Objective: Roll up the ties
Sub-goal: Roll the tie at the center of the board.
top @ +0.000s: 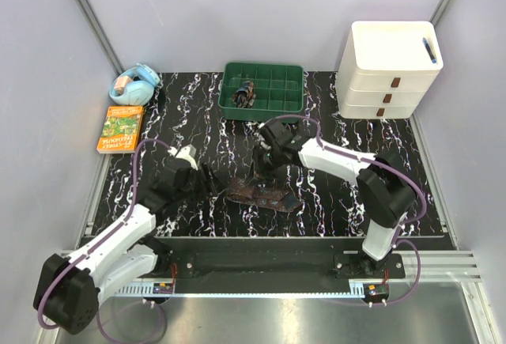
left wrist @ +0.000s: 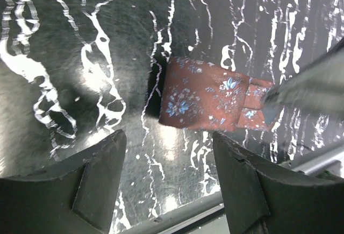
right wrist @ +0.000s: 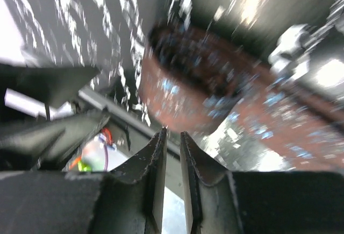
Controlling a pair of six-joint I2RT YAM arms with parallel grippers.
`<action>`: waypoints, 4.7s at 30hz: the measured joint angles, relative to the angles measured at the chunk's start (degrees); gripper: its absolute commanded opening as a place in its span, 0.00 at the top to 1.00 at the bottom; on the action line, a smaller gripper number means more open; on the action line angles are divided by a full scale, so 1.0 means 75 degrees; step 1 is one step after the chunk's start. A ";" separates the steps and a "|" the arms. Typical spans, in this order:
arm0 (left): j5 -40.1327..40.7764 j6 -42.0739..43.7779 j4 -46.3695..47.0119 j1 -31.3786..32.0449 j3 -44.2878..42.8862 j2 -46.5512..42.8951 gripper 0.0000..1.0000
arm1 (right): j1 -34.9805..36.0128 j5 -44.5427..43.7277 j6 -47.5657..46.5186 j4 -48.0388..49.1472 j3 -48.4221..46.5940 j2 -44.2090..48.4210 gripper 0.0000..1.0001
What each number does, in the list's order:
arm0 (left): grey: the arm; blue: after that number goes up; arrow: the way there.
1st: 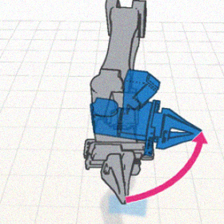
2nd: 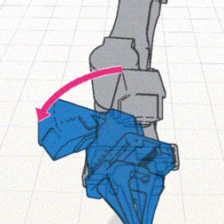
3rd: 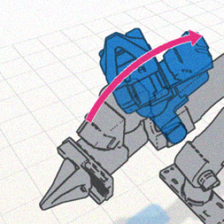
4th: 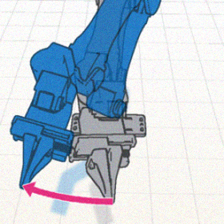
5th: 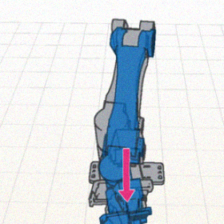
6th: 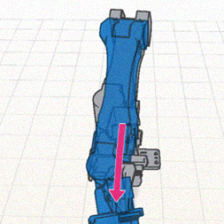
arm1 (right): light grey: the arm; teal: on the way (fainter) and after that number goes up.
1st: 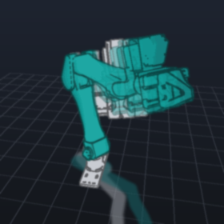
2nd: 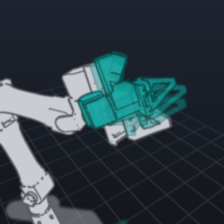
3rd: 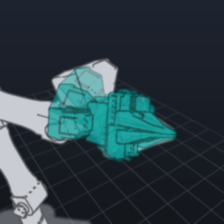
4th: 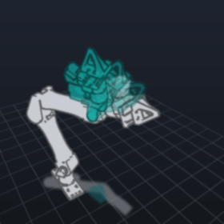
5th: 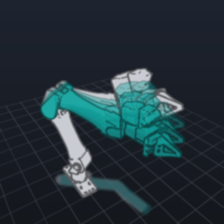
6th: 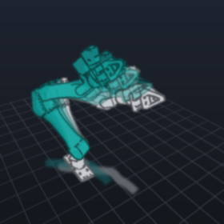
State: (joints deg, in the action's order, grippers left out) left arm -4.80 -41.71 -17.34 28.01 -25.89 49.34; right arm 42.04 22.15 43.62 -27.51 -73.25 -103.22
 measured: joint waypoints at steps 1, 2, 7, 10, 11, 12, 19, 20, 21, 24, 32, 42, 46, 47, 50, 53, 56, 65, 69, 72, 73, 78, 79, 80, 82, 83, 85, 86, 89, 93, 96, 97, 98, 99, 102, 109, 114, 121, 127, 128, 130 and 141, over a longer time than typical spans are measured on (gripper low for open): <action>-0.0187 0.0015 0.0181 -0.0087 0.0061 0.0111 0.31 | 0.0125 0.0058 0.0119 0.0195 0.0216 0.0093 0.76; -0.0338 0.0017 0.0332 -0.0143 0.0102 0.0207 0.31 | 0.0224 0.0146 0.0219 0.0341 0.0391 0.0157 0.76; -0.1070 0.0032 0.1309 -0.0294 0.0262 0.0912 0.32 | 0.0341 0.0274 0.0536 0.0886 0.0769 0.0169 0.78; -0.1326 0.0061 0.1737 -0.0294 0.0326 0.1093 0.32 | 0.0338 0.0338 0.0577 0.1160 0.0772 0.0058 0.77; -0.1364 0.0093 0.1813 -0.0294 0.0335 0.1102 0.32 | 0.0338 0.0338 0.0580 0.1221 0.0772 0.0020 0.78; -0.1405 0.0128 0.1929 -0.0294 0.0347 0.1116 0.32 | 0.0338 0.0332 0.0583 0.1274 0.0787 -0.0006 0.78; -0.1565 0.0213 0.2608 -0.0294 0.0411 0.1786 0.34 | 0.0338 0.0318 0.0589 0.1594 0.1227 -0.0012 0.78; -0.1568 0.0216 0.2664 -0.0297 0.0434 0.1859 0.34 | 0.0338 0.0318 0.0595 0.1632 0.1300 -0.0012 0.78; -0.1568 0.0213 0.2745 -0.0300 0.0469 0.1918 0.34 | 0.0338 0.0318 0.0600 0.1690 0.1402 -0.0012 0.78; -0.1571 0.0213 0.2885 -0.0300 0.0507 0.2052 0.34 | 0.0338 0.0332 0.0656 0.1845 0.1649 -0.0012 0.79; -0.1967 0.0216 0.3625 -0.0303 0.0525 0.2664 0.35 | 0.0338 0.0425 0.0790 0.2369 0.1833 -0.0125 0.79; -0.2206 0.0233 0.4535 -0.0338 0.0542 0.3625 0.69 | 0.0338 0.0522 0.0790 0.2439 0.1833 -0.0131 0.79; -0.2396 0.0248 0.4645 -0.0338 0.0379 0.3946 0.76 | 0.0329 0.0577 0.0790 0.2460 0.1827 -0.0128 0.78; -0.2404 0.0251 0.4596 -0.0338 0.0326 0.3969 0.76 | 0.0323 0.0586 0.0790 0.2460 0.1830 -0.0128 0.78; -0.2390 0.0405 0.4188 -0.0335 0.0058 0.3993 0.76 | 0.0289 0.0603 0.0784 0.2451 0.1830 -0.0099 0.77; -0.2305 0.0632 0.3541 -0.0326 -0.0338 0.3987 0.77 | 0.0146 0.0600 0.0755 0.2361 0.1871 0.0125 0.77; -0.2066 0.0895 0.2876 -0.0309 -0.0734 0.3966 0.77 | -0.0149 0.0597 0.0679 0.2235 0.2017 0.0629 0.76; 0.0184 0.1661 -0.0085 0.0822 -0.2623 0.3905 0.76 | -0.0708 0.0565 0.0379 0.2034 0.2774 0.1559 0.76; 0.1547 0.1708 -0.1058 0.1629 -0.3625 0.4468 0.77 | -0.0772 0.0530 0.0309 0.1877 0.3232 0.1597 0.76; 0.2518 0.1699 -0.1842 0.2288 -0.4351 0.5091 0.77 | -0.0839 0.0525 0.0277 0.1830 0.3468 0.1746 0.76; 0.2847 0.1702 -0.2136 0.2515 -0.4648 0.5368 0.77 | -0.0886 0.0522 0.0268 0.1818 0.3547 0.1845 0.76; 0.4223 0.1609 -0.3241 0.3296 -0.5887 0.6633 0.77 | -0.1256 0.0510 0.0195 0.1731 0.3873 0.2463 0.76; 0.4395 0.1565 -0.3410 0.3375 -0.6024 0.6779 0.77 | -0.1317 0.0504 0.0178 0.1711 0.3923 0.2570 0.76; 0.4593 0.1489 -0.3605 0.3471 -0.6178 0.6945 0.77 | -0.1387 0.0498 0.0154 0.1676 0.3981 0.2696 0.76; 0.5024 0.1276 -0.4071 0.3678 -0.6516 0.7251 0.77 | -0.1501 0.0440 0.0122 0.1614 0.4074 0.2917 0.76; 0.5231 0.1142 -0.4275 0.3789 -0.6682 0.7393 0.77 | -0.1536 0.0396 0.0105 0.1565 0.4112 0.3010 0.76; 0.5671 0.0851 -0.4832 0.4033 -0.7108 0.7723 0.77 | -0.1577 0.0323 0.0087 0.1489 0.4194 0.3162 0.76; 0.5805 0.0764 -0.4989 0.4109 -0.7254 0.7845 0.77 | -0.1580 0.0315 0.0076 0.1483 0.4220 0.3179 0.76; 0.6199 0.0530 -0.5476 0.4366 -0.7670 0.8227 0.77 | -0.1585 0.0309 0.0029 0.1480 0.4287 0.3121 0.77; 0.6429 0.0315 -0.5796 0.4491 -0.7816 0.8428 0.77 | -0.1588 0.0347 0.0026 0.1728 0.4287 0.2600 0.78; 0.6473 0.0204 -0.5980 0.4494 -0.7834 0.8431 0.77 | -0.1591 0.0431 0.0125 0.2113 0.4296 0.2087 0.79; 0.6475 0.0181 -0.6021 0.4494 -0.7854 0.8431 0.77 | -0.1594 0.0478 0.0187 0.2299 0.4322 0.1929 0.79; 0.6478 0.0163 -0.6079 0.4491 -0.7889 0.8431 0.77 | -0.1594 0.0536 0.0254 0.2492 0.4363 0.1781 0.79; 0.6481 0.0157 -0.6123 0.4491 -0.7924 0.8431 0.77 | -0.1594 0.0583 0.0326 0.2664 0.4403 0.1644 0.80; 0.6481 0.0154 -0.6199 0.4497 -0.8072 0.8434 0.77 | -0.1591 0.0691 0.0507 0.3139 0.4529 0.1250 0.80; 0.6499 0.0157 -0.6344 0.4503 -0.8276 0.8530 0.77 | -0.1274 0.0921 0.0918 0.4170 0.4736 0.0994 0.80; 0.6656 0.0157 -0.6572 0.4529 -0.8623 0.8813 0.77 | -0.0825 0.0947 0.1320 0.4765 0.5059 0.1037 0.80; 0.7184 0.0061 -0.7184 0.4695 -0.9151 0.9127 0.77 | -0.0833 0.0909 0.1440 0.4377 0.5316 0.1451 0.79; 0.7635 -0.0122 -0.7487 0.4835 -0.9177 0.9308 0.77 | -0.1122 0.0539 0.1212 0.3241 0.5397 0.2422 0.78; 0.7714 -0.0143 -0.7510 0.4870 -0.9104 0.9451 0.77 | -0.1212 0.0501 0.1169 0.3101 0.5412 0.2751 0.77; 0.7781 -0.0172 -0.7554 0.4896 -0.8999 0.9675 0.77 | -0.1332 0.0449 0.1113 0.2946 0.5415 0.3188 0.76; 0.8040 -0.0452 -0.7286 0.5141 -0.9002 0.9745 0.76 | -0.1918 0.0114 0.0560 0.1501 0.5438 0.4025 0.75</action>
State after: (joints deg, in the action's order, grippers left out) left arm 55.51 -45.10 -71.99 66.57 -93.41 122.43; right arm 27.66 23.00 47.81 -16.25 -32.47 -73.03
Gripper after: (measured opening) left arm 0.244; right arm 0.241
